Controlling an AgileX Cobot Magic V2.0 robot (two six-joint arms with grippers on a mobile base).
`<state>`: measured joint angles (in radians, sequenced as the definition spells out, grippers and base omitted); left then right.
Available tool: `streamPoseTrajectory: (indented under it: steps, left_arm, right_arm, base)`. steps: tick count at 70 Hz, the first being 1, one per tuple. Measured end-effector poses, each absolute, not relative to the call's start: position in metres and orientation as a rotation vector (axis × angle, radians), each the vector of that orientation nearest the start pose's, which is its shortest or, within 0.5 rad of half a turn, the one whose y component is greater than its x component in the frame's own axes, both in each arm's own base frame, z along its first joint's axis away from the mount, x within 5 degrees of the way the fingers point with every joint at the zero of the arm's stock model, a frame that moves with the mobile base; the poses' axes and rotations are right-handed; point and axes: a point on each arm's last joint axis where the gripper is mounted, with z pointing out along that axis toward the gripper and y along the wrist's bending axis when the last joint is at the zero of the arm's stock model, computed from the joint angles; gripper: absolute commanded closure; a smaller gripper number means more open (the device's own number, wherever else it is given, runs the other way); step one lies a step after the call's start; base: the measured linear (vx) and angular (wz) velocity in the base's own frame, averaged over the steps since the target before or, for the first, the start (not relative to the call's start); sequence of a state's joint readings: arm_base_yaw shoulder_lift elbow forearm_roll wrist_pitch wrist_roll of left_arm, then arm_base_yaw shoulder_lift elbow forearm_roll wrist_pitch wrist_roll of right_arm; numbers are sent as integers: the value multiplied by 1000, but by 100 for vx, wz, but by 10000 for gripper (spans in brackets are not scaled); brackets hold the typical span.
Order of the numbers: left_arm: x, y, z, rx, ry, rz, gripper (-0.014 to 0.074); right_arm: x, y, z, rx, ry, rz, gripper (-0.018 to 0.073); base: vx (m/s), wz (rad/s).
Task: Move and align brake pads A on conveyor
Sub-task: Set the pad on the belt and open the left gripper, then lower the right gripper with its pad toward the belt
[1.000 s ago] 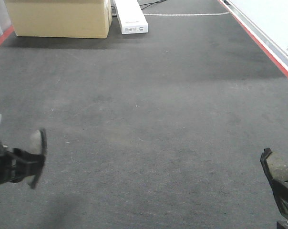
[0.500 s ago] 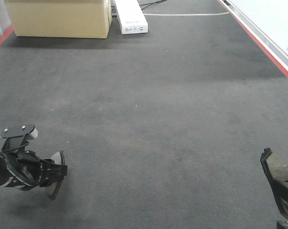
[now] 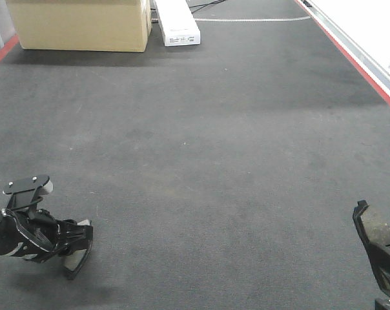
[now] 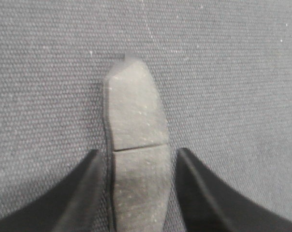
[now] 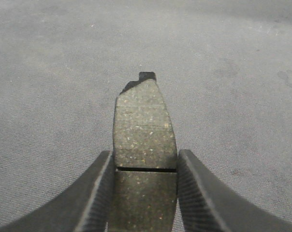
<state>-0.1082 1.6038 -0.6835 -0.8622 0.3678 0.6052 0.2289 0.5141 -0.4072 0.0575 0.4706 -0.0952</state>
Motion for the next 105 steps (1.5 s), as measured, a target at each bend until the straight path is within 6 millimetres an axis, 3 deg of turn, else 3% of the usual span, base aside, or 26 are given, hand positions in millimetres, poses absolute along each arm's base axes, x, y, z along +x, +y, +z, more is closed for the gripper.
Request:
streamPoseTrajectory:
  steps: [18, 34, 44, 61, 88, 95, 105]
  left_arm:
    - [268, -54, 166, -50, 2628, -479, 246]
    - [250, -54, 212, 69, 2490, -480, 444]
    - [221, -50, 241, 171, 2388, -438, 606]
    - [156, -36, 269, 282, 2336, -280, 603]
    - [56, -2, 302, 104, 2130, -12, 603]
    - [41, 4, 303, 70, 2094, 44, 603]
    - [34, 9, 303, 33, 2076, 78, 603]
  right_arm:
    - [101, 26, 270, -296, 2042, 141, 459]
    - [101, 26, 270, -296, 2042, 141, 459]
    - [101, 26, 270, -296, 2042, 141, 459]
    - [101, 26, 270, -296, 2042, 141, 459]
    - [101, 26, 270, -296, 2042, 141, 459]
    - [101, 26, 270, -296, 2042, 141, 459]
    - [101, 26, 270, -296, 2042, 141, 459]
  base:
    - [0, 0]
    - [0, 0]
    - [0, 0]
    - [0, 0]
    - [0, 0]
    - [0, 0]
    - [0, 0]
